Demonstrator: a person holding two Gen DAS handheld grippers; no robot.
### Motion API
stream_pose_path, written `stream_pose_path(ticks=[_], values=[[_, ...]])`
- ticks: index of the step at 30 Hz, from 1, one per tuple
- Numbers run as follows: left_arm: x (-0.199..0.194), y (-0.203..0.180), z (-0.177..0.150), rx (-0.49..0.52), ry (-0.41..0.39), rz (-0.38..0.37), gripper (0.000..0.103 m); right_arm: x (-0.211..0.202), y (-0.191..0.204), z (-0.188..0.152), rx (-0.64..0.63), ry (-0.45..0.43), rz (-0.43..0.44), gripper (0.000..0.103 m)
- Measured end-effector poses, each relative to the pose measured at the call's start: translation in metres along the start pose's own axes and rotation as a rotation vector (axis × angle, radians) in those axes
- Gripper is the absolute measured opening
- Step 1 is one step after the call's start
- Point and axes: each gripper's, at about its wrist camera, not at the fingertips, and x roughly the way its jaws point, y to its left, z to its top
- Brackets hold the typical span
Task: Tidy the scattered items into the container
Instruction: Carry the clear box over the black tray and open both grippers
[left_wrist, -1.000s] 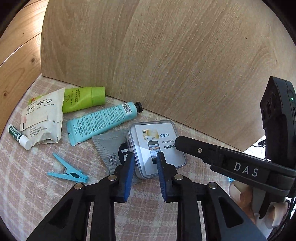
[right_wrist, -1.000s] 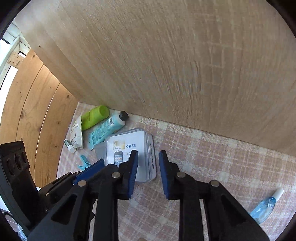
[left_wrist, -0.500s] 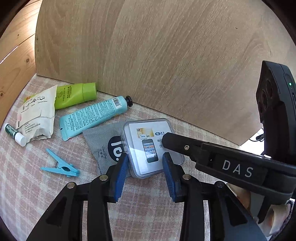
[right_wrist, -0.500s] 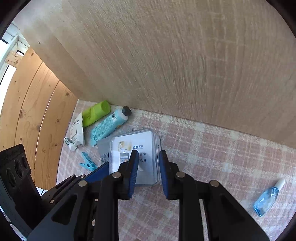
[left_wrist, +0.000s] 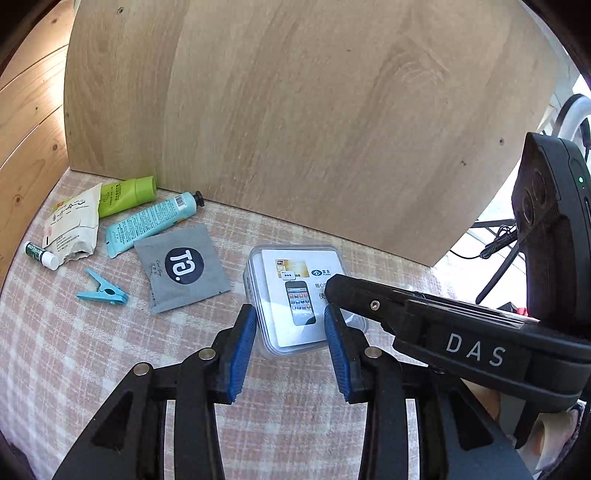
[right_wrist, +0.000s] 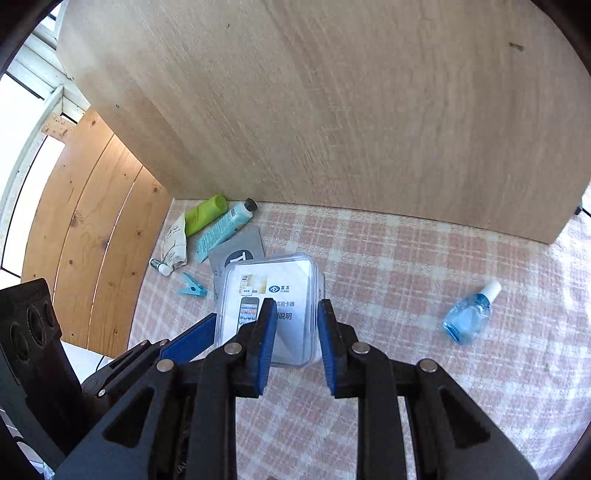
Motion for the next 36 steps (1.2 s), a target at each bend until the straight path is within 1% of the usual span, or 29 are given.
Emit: stream_pose_path(ticks=[4,6,9,16,21,27,31,36], values=[[-0.004,-0.024,0.0,0.037,-0.01,-0.019,0.035,-0.04,-0.019,-0.013,0.021,-0.039,-0.01,0.023],[-0.019,-0.047,-0.007,0.065,-0.012,-0.032,0.035,-0.061,-0.03,-0.021,0.034,-0.06,-0.018,0.023],[-0.033,-0.087,-0.018,0.116,-0.015,-0.059,0.035,-0.097,-0.051,-0.035,0.061,-0.096,-0.037,0.023],[-0.043,-0.191,-0.044,0.241,0.002,-0.152,0.035,-0.179,-0.114,-0.073,0.148,-0.176,-0.095,0.023],[-0.044,-0.272,-0.07,0.355,0.031,-0.227,0.035,-0.241,-0.169,-0.1,0.24,-0.244,-0.166,0.023],[-0.037,-0.36,-0.101,0.458,0.074,-0.3,0.035,-0.303,-0.225,-0.137,0.336,-0.306,-0.265,0.023],[-0.034,-0.407,-0.125,0.521,0.106,-0.331,0.036,-0.334,-0.254,-0.16,0.389,-0.328,-0.333,0.023],[-0.031,-0.453,-0.151,0.593,0.168,-0.359,0.036,-0.365,-0.292,-0.189,0.461,-0.331,-0.352,0.023]])
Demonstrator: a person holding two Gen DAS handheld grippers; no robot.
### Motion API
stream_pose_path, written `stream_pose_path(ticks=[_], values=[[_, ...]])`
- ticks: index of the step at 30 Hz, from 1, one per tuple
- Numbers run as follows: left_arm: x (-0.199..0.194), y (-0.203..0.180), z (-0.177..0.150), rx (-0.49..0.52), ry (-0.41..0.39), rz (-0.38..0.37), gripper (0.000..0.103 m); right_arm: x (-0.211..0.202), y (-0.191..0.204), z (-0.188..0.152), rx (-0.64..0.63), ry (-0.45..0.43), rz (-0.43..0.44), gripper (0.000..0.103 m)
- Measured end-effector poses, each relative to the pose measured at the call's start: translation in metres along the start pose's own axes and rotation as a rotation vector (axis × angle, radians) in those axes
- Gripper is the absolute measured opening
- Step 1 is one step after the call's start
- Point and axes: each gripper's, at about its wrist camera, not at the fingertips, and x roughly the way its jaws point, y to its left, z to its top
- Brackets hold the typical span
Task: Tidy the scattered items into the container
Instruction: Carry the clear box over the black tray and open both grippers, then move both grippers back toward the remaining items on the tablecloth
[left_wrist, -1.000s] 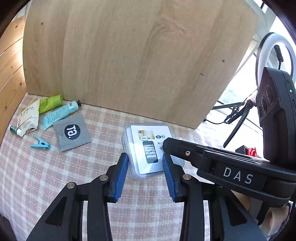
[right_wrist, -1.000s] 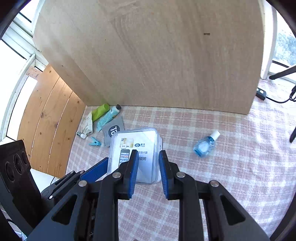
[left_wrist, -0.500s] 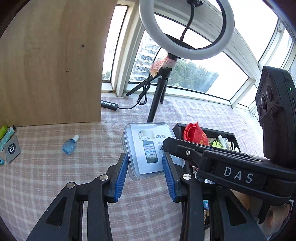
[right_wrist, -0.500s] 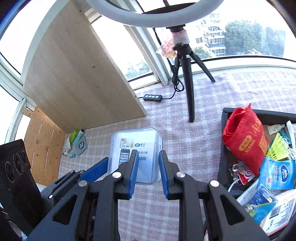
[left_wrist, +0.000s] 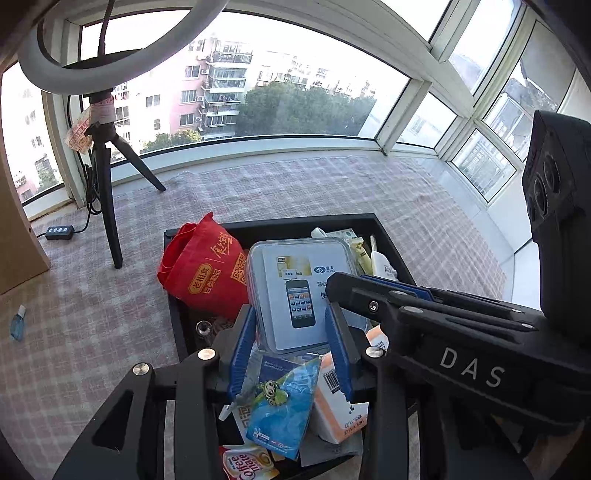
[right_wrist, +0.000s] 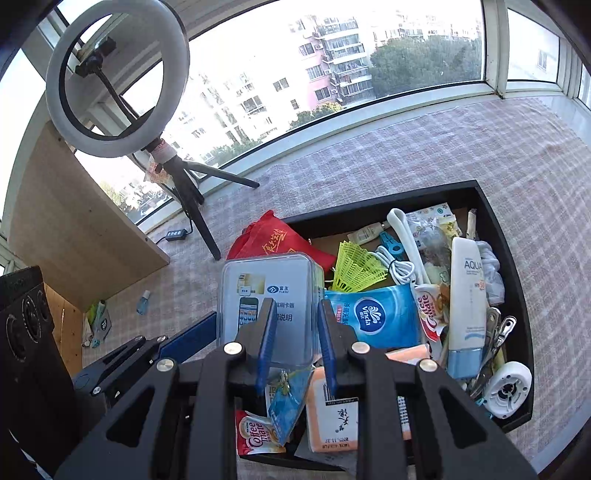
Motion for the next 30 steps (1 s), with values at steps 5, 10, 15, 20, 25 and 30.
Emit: stream_pose_path(ticks=[5,10,15,20,25,30], values=[[-0.005,-0.021,0.001,0.054,0.0,-0.009,0.036,-0.021,-0.026,0.0,0.053,-0.064,-0.049,0.03],[-0.017,-0.006,0.003,0.04,-0.021,0.021,0.036,-0.024,-0.016,0.002,0.027,-0.073,-0.036,0.035],[-0.036,0.029,-0.003,0.004,-0.046,0.08,0.036,-0.011,0.014,0.0,-0.03,-0.051,-0.01,0.039],[-0.061,0.085,-0.018,-0.071,-0.066,0.147,0.039,0.006,0.059,-0.002,-0.118,-0.021,0.014,0.044],[-0.092,0.151,-0.042,-0.171,-0.085,0.229,0.039,0.027,0.116,-0.009,-0.225,0.01,0.051,0.05],[-0.121,0.219,-0.081,-0.243,-0.086,0.325,0.042,0.053,0.173,-0.024,-0.325,0.055,0.086,0.052]])
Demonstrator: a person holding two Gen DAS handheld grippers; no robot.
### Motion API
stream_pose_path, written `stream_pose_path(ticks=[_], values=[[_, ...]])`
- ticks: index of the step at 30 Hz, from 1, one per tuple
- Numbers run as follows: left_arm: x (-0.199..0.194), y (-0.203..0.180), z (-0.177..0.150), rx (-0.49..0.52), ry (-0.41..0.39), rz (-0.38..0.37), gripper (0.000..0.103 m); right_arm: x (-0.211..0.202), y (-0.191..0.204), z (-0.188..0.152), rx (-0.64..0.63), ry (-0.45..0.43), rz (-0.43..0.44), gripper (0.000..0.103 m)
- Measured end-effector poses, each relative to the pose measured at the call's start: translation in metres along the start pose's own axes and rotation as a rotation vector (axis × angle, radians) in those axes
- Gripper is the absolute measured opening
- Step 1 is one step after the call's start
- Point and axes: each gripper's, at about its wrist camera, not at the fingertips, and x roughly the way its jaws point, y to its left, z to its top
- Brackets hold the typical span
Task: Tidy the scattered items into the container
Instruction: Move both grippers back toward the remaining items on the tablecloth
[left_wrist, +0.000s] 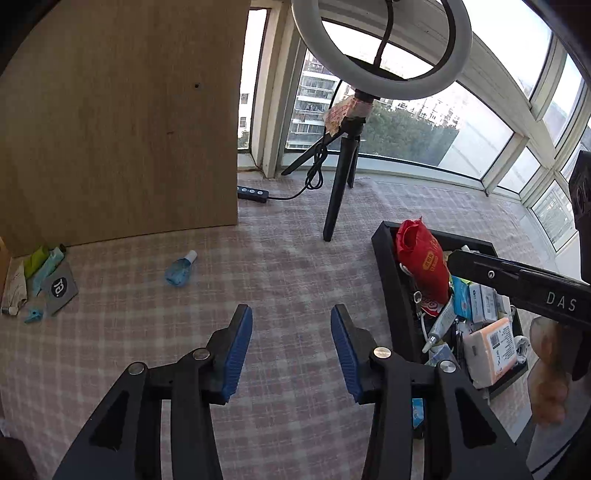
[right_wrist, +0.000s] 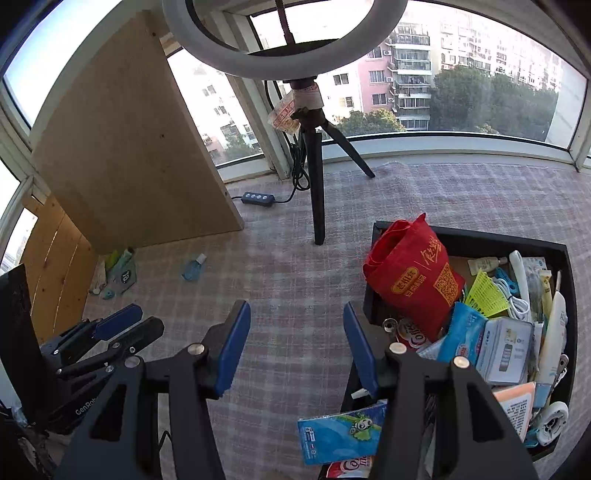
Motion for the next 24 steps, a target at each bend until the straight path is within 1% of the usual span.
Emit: stream_pose_path(ticks=[4,7,10,14,17,19,20,23,24], values=[[-0.003,0.074,-0.024,-0.059,0.014,0.074,0.042,0.032,0.042,0.004,-0.054,0.049,0.02,0.052],[-0.004,0.13,-0.041,-0.08,0.032,0.14,0.042,0.06,0.074,0.008,-0.078,0.093,0.032,0.052],[-0.005,0.183,-0.052,-0.087,0.059,0.198,0.042,0.091,0.107,0.013,-0.109,0.149,0.034,0.052],[-0.005,0.245,-0.057,-0.074,0.093,0.254,0.043,0.132,0.147,0.025,-0.144,0.194,0.002,0.052],[0.002,0.28,-0.055,-0.053,0.117,0.288,0.044,0.163,0.166,0.031,-0.143,0.243,-0.022,0.052],[0.009,0.297,-0.051,-0.036,0.136,0.268,0.044,0.181,0.175,0.036,-0.135,0.275,-0.035,0.052],[0.011,0.304,-0.048,-0.022,0.142,0.263,0.044,0.189,0.178,0.038,-0.127,0.285,-0.039,0.052],[0.022,0.318,-0.041,0.049,0.166,0.28,0.044,0.207,0.184,0.049,-0.088,0.31,-0.046,0.052],[0.026,0.321,-0.037,0.074,0.174,0.283,0.046,0.213,0.186,0.053,-0.074,0.32,-0.043,0.052]])
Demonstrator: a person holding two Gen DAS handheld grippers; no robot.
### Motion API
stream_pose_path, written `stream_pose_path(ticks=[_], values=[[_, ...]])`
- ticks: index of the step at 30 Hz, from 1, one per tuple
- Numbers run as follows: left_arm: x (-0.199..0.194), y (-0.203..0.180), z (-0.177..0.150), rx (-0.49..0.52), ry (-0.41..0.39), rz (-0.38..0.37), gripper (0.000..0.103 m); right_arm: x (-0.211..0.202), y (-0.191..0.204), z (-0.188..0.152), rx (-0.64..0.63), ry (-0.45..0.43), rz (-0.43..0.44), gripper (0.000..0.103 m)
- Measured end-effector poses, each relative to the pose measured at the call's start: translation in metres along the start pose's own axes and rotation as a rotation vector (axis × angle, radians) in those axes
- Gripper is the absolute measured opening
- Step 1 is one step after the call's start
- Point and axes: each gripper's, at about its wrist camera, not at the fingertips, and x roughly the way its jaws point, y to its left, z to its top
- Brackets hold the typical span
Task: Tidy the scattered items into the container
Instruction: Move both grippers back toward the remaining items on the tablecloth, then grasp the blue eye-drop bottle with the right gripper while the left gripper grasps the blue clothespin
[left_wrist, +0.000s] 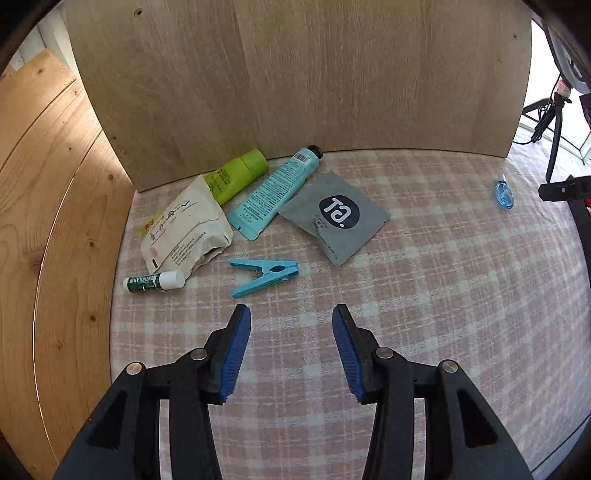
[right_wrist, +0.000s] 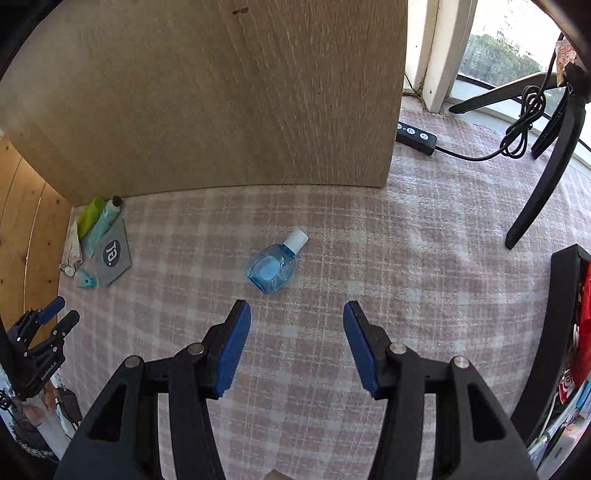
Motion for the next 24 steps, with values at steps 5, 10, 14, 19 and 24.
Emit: stream_pose_path(ticks=[5,10,14,19,24], values=[[0.015,0.0,0.019,0.121,0.009,-0.023,0.051,0.018,0.013,0.02,0.022,0.026,-0.021,0.052],[0.038,-0.005,0.03,0.231,0.063,-0.038,0.052,0.033,0.024,0.034,0.002,0.053,-0.032,0.052],[0.051,-0.005,0.029,0.272,0.093,-0.055,0.056,0.048,0.028,0.053,0.024,0.079,-0.034,0.052],[0.047,-0.001,0.023,0.272,0.095,-0.098,0.059,0.058,0.039,0.077,0.025,0.083,-0.05,0.052],[0.042,-0.002,0.011,0.284,0.096,-0.107,0.057,0.072,0.052,0.112,0.024,0.095,-0.07,0.052]])
